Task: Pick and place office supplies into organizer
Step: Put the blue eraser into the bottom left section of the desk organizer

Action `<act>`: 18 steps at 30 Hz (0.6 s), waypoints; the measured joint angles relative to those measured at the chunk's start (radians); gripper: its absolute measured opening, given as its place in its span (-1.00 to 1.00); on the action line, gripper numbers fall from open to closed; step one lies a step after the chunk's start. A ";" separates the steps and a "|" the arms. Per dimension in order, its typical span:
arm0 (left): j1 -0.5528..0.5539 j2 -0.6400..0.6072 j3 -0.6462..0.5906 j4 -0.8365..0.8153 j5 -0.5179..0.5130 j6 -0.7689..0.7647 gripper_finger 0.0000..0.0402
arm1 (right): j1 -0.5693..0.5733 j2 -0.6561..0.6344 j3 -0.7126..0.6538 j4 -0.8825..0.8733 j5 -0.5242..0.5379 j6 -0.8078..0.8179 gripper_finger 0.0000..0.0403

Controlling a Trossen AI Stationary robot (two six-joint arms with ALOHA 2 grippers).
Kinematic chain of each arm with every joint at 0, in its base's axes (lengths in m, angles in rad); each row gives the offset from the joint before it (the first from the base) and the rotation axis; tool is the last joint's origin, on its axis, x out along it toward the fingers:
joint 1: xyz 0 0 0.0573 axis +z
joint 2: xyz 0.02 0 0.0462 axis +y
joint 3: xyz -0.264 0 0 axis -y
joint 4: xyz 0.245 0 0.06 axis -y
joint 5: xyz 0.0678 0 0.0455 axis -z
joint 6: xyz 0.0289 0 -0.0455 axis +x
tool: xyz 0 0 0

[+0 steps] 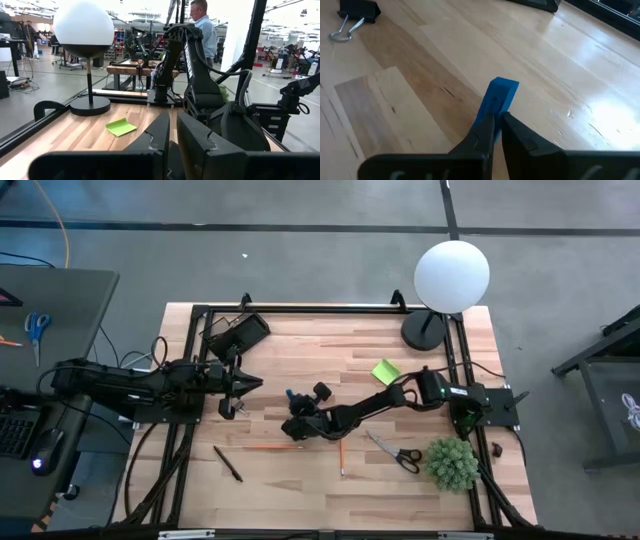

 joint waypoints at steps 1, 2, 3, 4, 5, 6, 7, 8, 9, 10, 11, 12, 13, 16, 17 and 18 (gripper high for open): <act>0.000 0.000 0.000 -0.001 -0.001 0.000 -0.88 | 0.000 -0.003 0.000 -0.006 -0.001 -0.001 -0.91; 0.000 0.000 0.000 -0.001 -0.001 0.000 -0.88 | 0.001 -0.004 0.000 -0.009 -0.001 -0.001 -0.91; 0.000 0.000 0.000 -0.003 -0.001 0.000 -0.88 | 0.003 -0.010 0.000 -0.018 0.000 -0.002 -0.91; 0.000 0.000 0.000 -0.007 -0.001 0.002 -0.88 | 0.004 -0.018 0.000 -0.036 -0.004 -0.002 -0.91; 0.000 0.000 0.000 -0.008 -0.001 0.005 -0.88 | 0.007 -0.023 0.000 -0.046 -0.007 -0.002 -0.91; 0.000 0.000 0.000 -0.010 -0.002 0.006 -0.88 | 0.010 -0.032 0.000 -0.060 -0.008 -0.002 -0.91; 0.000 0.000 0.000 -0.012 -0.002 0.008 -0.88 | 0.013 -0.039 -0.001 -0.074 -0.005 -0.002 -0.91; 0.000 0.000 0.000 -0.014 -0.002 0.008 -0.88 | 0.017 -0.049 -0.001 -0.083 0.001 -0.002 -0.92; 0.000 0.000 0.000 -0.016 -0.002 0.008 -0.88 | 0.021 -0.059 -0.001 -0.095 0.007 -0.005 -0.92; 0.000 0.000 0.000 -0.015 -0.002 0.008 -0.88 | 0.026 -0.069 0.000 -0.095 0.021 -0.014 -0.93; 0.000 0.000 0.000 -0.015 -0.002 0.008 -0.88 | 0.031 -0.080 0.000 -0.100 0.028 -0.023 -0.94; 0.000 0.000 0.000 -0.015 -0.002 0.008 -0.88 | 0.035 -0.088 0.001 -0.101 0.037 -0.026 -0.96; 0.000 0.000 0.000 -0.015 -0.002 0.008 -0.88 | 0.039 -0.096 0.001 -0.103 0.049 -0.033 -0.98; 0.000 0.000 0.000 -0.015 -0.002 0.008 -0.88 | 0.049 -0.114 0.001 -0.109 0.070 -0.065 -0.99; 0.000 0.000 0.000 -0.015 -0.002 0.008 -0.88 | 0.049 -0.116 0.002 -0.111 0.078 -0.067 -0.98; 0.000 0.000 0.000 -0.015 -0.002 0.008 -0.88 | 0.050 -0.117 0.002 -0.112 0.084 -0.064 -0.97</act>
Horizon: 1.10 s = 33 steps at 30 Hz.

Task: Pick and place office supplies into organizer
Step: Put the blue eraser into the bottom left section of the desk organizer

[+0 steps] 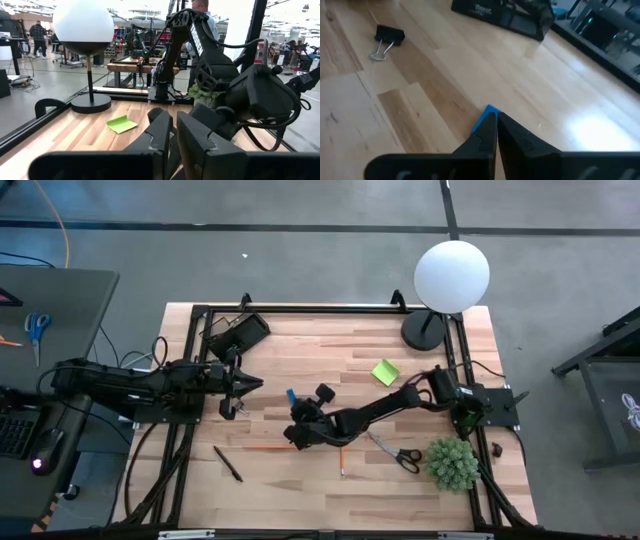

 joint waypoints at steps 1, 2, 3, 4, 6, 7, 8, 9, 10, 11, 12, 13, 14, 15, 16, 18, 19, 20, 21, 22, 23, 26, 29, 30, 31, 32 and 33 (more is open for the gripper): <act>0.000 0.000 0.000 0.000 0.000 0.000 -0.88 | -0.002 0.000 0.000 -0.004 -0.002 0.015 -0.96; 0.000 0.000 0.000 0.000 0.000 0.000 -0.88 | -0.008 0.006 0.000 -0.006 -0.006 0.039 -0.95; 0.000 0.000 0.000 0.000 0.000 0.000 -0.88 | -0.016 0.012 0.000 -0.003 -0.016 0.072 -0.93; 0.000 0.000 0.000 0.000 0.000 0.000 -0.88 | -0.025 0.020 0.000 -0.005 -0.031 0.100 -0.90; 0.000 0.000 0.000 0.001 0.000 0.000 -0.88 | -0.042 0.044 0.000 0.002 -0.068 0.137 -0.82; 0.000 0.000 0.000 0.001 0.000 0.000 -0.88 | -0.049 0.055 0.000 0.005 -0.082 0.149 -0.77; 0.000 0.000 0.000 0.001 0.000 0.000 -0.88 | -0.055 0.067 0.000 0.016 -0.088 0.159 -0.71; 0.000 0.000 0.000 0.001 0.000 0.000 -0.88 | -0.060 0.075 0.000 0.027 -0.093 0.171 -0.64; 0.000 0.000 0.000 0.001 0.000 0.000 -0.88 | -0.065 0.084 0.000 0.037 -0.095 0.181 -0.56; 0.000 0.000 0.000 0.001 0.000 0.000 -0.88 | -0.068 0.092 0.000 0.053 -0.090 0.191 -0.48; 0.000 0.000 0.000 0.002 0.000 0.000 -0.88 | -0.071 0.098 0.000 0.063 -0.088 0.202 -0.40; 0.000 0.000 0.000 0.002 0.000 0.000 -0.88 | -0.075 0.105 0.000 0.083 -0.081 0.206 -0.32; 0.000 0.000 0.000 0.002 0.000 0.000 -0.88 | -0.079 0.109 0.000 0.107 -0.082 0.207 -0.24; 0.000 0.000 0.000 0.002 0.000 0.000 -0.88 | -0.085 0.112 0.000 0.135 -0.093 0.205 -0.17; 0.000 0.000 0.000 0.002 0.000 0.000 -0.88 | -0.090 0.118 0.002 0.172 -0.109 0.202 -0.09; 0.000 0.000 0.000 0.002 0.000 0.000 -0.88 | -0.096 0.121 0.002 0.211 -0.148 0.178 0.04; 0.000 0.000 0.000 0.002 0.000 0.000 -0.88 | -0.099 0.121 0.002 0.218 -0.161 0.171 0.09; 0.000 0.000 0.000 0.002 0.000 0.000 -0.88 | -0.102 0.121 0.003 0.219 -0.164 0.170 0.14; 0.000 0.000 0.000 0.002 0.000 0.000 -0.88 | -0.104 0.121 0.003 0.208 -0.160 0.177 0.18; 0.000 0.000 0.000 0.003 0.000 0.000 -0.88 | -0.104 0.121 0.003 0.191 -0.152 0.188 0.20; 0.000 0.000 0.000 0.003 0.000 0.000 -0.88 | -0.104 0.121 0.003 0.174 -0.148 0.201 0.22; 0.000 0.000 0.000 0.003 0.000 0.000 -0.88 | -0.112 0.121 0.003 0.125 -0.156 0.234 0.23; 0.000 0.000 0.000 0.003 0.000 0.000 -0.88 | -0.115 0.122 0.005 0.104 -0.160 0.249 0.18; 0.000 0.000 0.000 0.003 0.000 0.000 -0.88 | -0.115 0.126 0.005 0.110 -0.156 0.247 0.15; 0.000 0.000 0.000 0.003 0.000 0.000 -0.88 | -0.115 0.132 0.005 0.125 -0.153 0.237 0.12; 0.000 0.000 0.000 0.003 0.000 0.000 -0.88 | -0.114 0.138 0.005 0.140 -0.151 0.229 0.08; 0.000 0.000 0.000 0.003 0.000 0.000 -0.88 | -0.114 0.144 0.005 0.153 -0.148 0.226 0.03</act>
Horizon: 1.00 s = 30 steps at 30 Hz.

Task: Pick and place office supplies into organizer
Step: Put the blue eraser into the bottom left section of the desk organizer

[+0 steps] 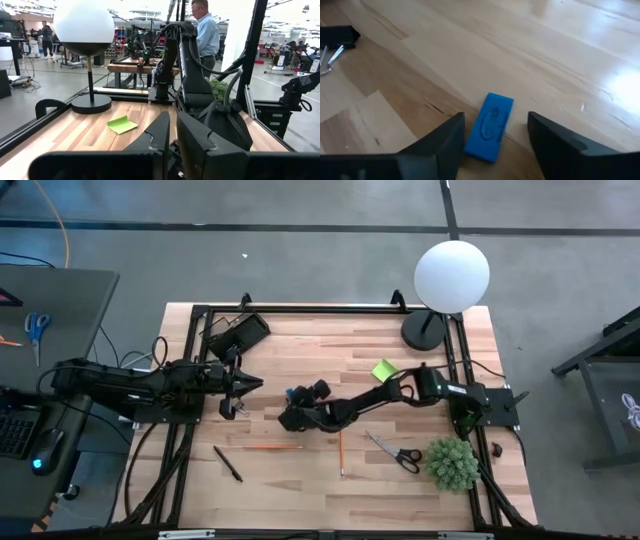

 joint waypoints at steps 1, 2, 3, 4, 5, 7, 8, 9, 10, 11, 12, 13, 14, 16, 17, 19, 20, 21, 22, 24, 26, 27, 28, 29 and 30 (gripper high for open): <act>0.000 0.000 0.000 0.000 0.000 0.000 -0.88 | 0.000 0.006 0.000 0.011 0.003 -0.001 -0.02; 0.000 0.000 0.000 0.000 0.000 0.000 -0.88 | 0.001 0.010 0.000 0.016 0.004 -0.003 -0.08; 0.000 0.000 0.000 0.000 0.000 0.000 -0.88 | 0.001 0.015 0.001 0.022 0.005 -0.004 -0.14; 0.000 0.000 0.000 0.000 0.000 0.000 -0.88 | 0.001 0.018 0.001 0.025 0.005 -0.008 -0.21; 0.000 0.000 0.000 0.000 0.000 0.000 -0.88 | 0.000 0.018 0.001 0.026 0.004 -0.014 -0.28; 0.000 0.000 0.000 0.000 0.000 0.000 -0.88 | 0.000 0.019 0.001 0.031 -0.001 -0.030 -0.43; 0.000 0.000 0.000 0.000 0.000 0.000 -0.88 | 0.000 0.019 0.001 0.037 -0.004 -0.044 -0.51; 0.000 0.000 0.000 0.000 0.000 0.000 -0.88 | 0.000 0.020 0.001 0.047 -0.006 -0.061 -0.58; 0.000 0.000 0.000 0.000 0.000 0.000 -0.88 | 0.000 0.020 0.000 0.057 -0.007 -0.080 -0.65; 0.000 0.000 0.000 -0.001 0.000 0.000 -0.88 | 0.000 0.020 0.000 0.066 -0.007 -0.098 -0.71; 0.000 0.000 0.000 -0.002 0.000 0.000 -0.88 | 0.000 0.020 0.000 0.073 -0.006 -0.114 -0.77; 0.000 0.000 0.000 -0.004 0.000 0.000 -0.88 | 0.002 0.018 0.000 0.077 -0.006 -0.128 -0.81; 0.000 0.000 0.000 -0.007 0.000 0.000 -0.88 | 0.005 0.014 -0.001 0.077 -0.008 -0.138 -0.84; 0.000 0.000 0.000 -0.014 0.000 0.017 -0.88 | 0.010 0.005 -0.001 0.073 -0.008 -0.162 -0.84; 0.000 0.000 0.000 -0.022 0.000 0.028 -0.88 | 0.012 -0.001 -0.002 0.070 -0.015 -0.177 -0.85; 0.000 0.000 0.000 -0.041 0.000 0.056 -0.88 | 0.011 -0.022 -0.006 0.044 -0.031 -0.188 -0.81; 0.000 0.000 0.000 -0.047 0.000 0.071 -0.88 | 0.012 -0.035 -0.007 0.028 -0.035 -0.191 -0.78; 0.000 0.000 0.000 -0.047 -0.003 0.083 -0.88 | 0.012 -0.052 -0.007 0.008 -0.049 -0.191 -0.76; 0.000 0.000 0.000 -0.047 -0.008 0.091 -0.88 | 0.013 -0.070 -0.007 -0.007 -0.062 -0.191 -0.75; 0.000 0.000 0.000 -0.047 -0.016 0.096 -0.88 | 0.013 -0.113 -0.005 -0.056 -0.098 -0.188 -0.74; 0.000 0.000 0.000 -0.052 -0.016 0.098 -0.88 | 0.013 -0.149 -0.005 -0.114 -0.143 -0.182 -0.76; 0.000 0.000 0.000 -0.059 -0.015 0.104 -0.88 | 0.013 -0.164 -0.005 -0.138 -0.159 -0.182 -0.77; 0.000 0.000 0.000 -0.065 -0.015 0.115 -0.88 | 0.013 -0.180 -0.005 -0.164 -0.172 -0.182 -0.78; 0.000 0.000 0.000 -0.071 -0.015 0.130 -0.88 | 0.013 -0.197 -0.005 -0.188 -0.179 -0.182 -0.79; 0.000 0.000 0.000 -0.074 -0.015 0.143 -0.88 | 0.013 -0.215 -0.005 -0.201 -0.179 -0.182 -0.79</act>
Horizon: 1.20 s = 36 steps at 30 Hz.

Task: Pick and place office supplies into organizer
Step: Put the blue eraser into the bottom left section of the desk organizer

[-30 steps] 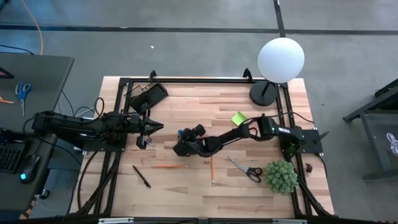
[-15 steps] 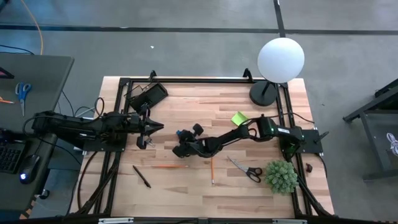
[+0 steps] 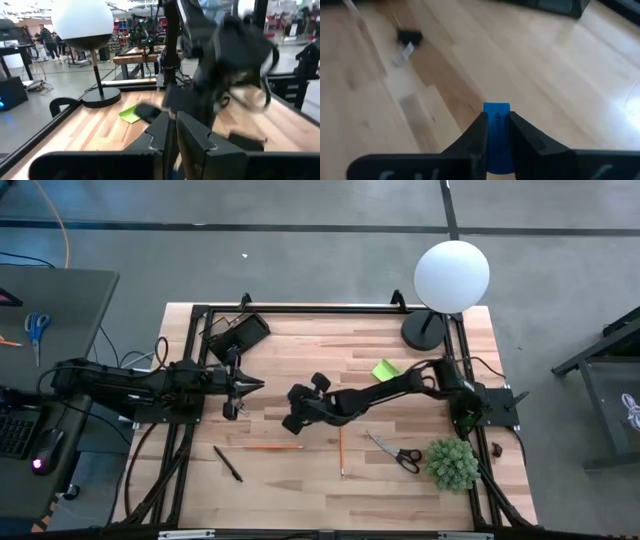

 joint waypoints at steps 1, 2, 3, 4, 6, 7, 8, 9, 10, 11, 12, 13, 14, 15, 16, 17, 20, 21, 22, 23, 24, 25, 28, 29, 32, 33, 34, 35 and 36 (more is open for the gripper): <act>0.000 0.000 0.000 -0.003 0.000 0.012 -0.88 | 0.000 -0.018 0.000 -0.008 -0.003 0.000 -0.79; 0.000 0.000 0.000 -0.007 0.004 0.023 -0.88 | 0.000 -0.037 0.000 -0.018 -0.008 0.000 -0.79; 0.000 0.000 0.000 -0.012 0.019 0.040 -0.88 | 0.000 -0.054 0.001 -0.031 -0.017 0.000 -0.78; 0.000 0.000 0.000 -0.017 0.042 0.062 -0.88 | 0.001 -0.069 0.001 -0.038 -0.020 0.000 -0.76; 0.000 0.000 0.000 -0.019 0.099 0.126 -0.88 | 0.003 -0.095 0.001 -0.047 -0.035 -0.002 -0.75; 0.000 0.000 0.000 -0.019 0.127 0.160 -0.88 | 0.005 -0.109 0.000 -0.049 -0.046 -0.003 -0.75; 0.000 0.000 0.000 -0.021 0.151 0.190 -0.88 | 0.006 -0.123 0.000 -0.047 -0.053 -0.003 -0.75; 0.000 0.000 0.000 -0.025 0.170 0.218 -0.88 | 0.006 -0.139 0.000 -0.047 -0.063 -0.003 -0.76; 0.000 0.000 0.000 -0.035 0.182 0.244 -0.88 | 0.006 -0.152 0.001 -0.047 -0.076 -0.004 -0.76; 0.000 0.000 0.000 -0.051 0.189 0.276 -0.88 | 0.006 -0.162 0.003 -0.047 -0.085 -0.004 -0.77; 0.000 0.000 0.000 -0.067 0.193 0.316 -0.88 | 0.006 -0.171 0.003 -0.048 -0.100 -0.003 -0.77; 0.000 0.000 0.000 -0.082 0.193 0.351 -0.88 | 0.006 -0.176 0.003 -0.050 -0.110 -0.002 -0.78; 0.000 0.002 0.000 -0.086 0.190 0.379 -0.88 | 0.006 -0.182 0.003 -0.048 -0.125 -0.002 -0.77; 0.000 0.006 0.000 -0.082 0.178 0.391 -0.86 | 0.006 -0.188 0.003 -0.047 -0.144 -0.002 -0.77; 0.000 0.008 0.000 -0.075 0.171 0.392 -0.84 | 0.006 -0.191 0.003 -0.044 -0.159 -0.001 -0.76; 0.000 0.013 0.000 -0.062 0.168 0.389 -0.81 | 0.005 -0.193 0.003 -0.035 -0.179 0.000 -0.75; 0.000 0.033 0.000 -0.038 0.182 0.375 -0.64 | 0.006 -0.193 0.003 -0.028 -0.271 0.009 -0.74; -0.001 0.043 0.000 -0.036 0.183 0.375 -0.57 | 0.004 -0.193 0.002 -0.022 -0.301 0.016 -0.75; -0.001 0.056 0.000 -0.038 0.183 0.374 -0.49 | 0.003 -0.193 0.002 -0.015 -0.324 0.020 -0.76; 0.000 0.071 0.000 -0.038 0.182 0.377 -0.40 | 0.002 -0.193 0.002 -0.002 -0.349 0.021 -0.76; -0.001 0.086 0.000 -0.038 0.184 0.384 -0.32 | 0.000 -0.194 0.002 0.007 -0.372 0.021 -0.77; -0.001 0.102 0.000 -0.035 0.190 0.394 -0.23 | -0.001 -0.199 0.002 0.008 -0.388 0.022 -0.77; -0.001 0.155 0.000 0.030 0.200 0.401 0.01 | -0.002 -0.216 0.002 0.031 -0.412 0.021 -0.77; -0.001 0.174 0.000 0.064 0.200 0.401 0.08 | -0.002 -0.222 0.002 0.030 -0.410 0.021 -0.76; -0.005 0.229 0.000 0.157 0.201 0.418 0.22 | -0.007 -0.227 0.003 0.055 -0.411 0.021 -0.74; -0.013 0.248 0.000 0.180 0.199 0.432 0.25 | -0.008 -0.227 0.003 0.060 -0.413 0.021 -0.74; -0.025 0.266 0.000 0.194 0.195 0.449 0.26 | -0.009 -0.226 0.003 0.064 -0.416 0.021 -0.75; -0.039 0.286 0.000 0.211 0.184 0.463 0.27 | -0.010 -0.226 0.003 0.069 -0.416 0.021 -0.75; -0.056 0.306 0.000 0.232 0.158 0.479 0.27 | -0.012 -0.226 0.003 0.073 -0.416 0.018 -0.76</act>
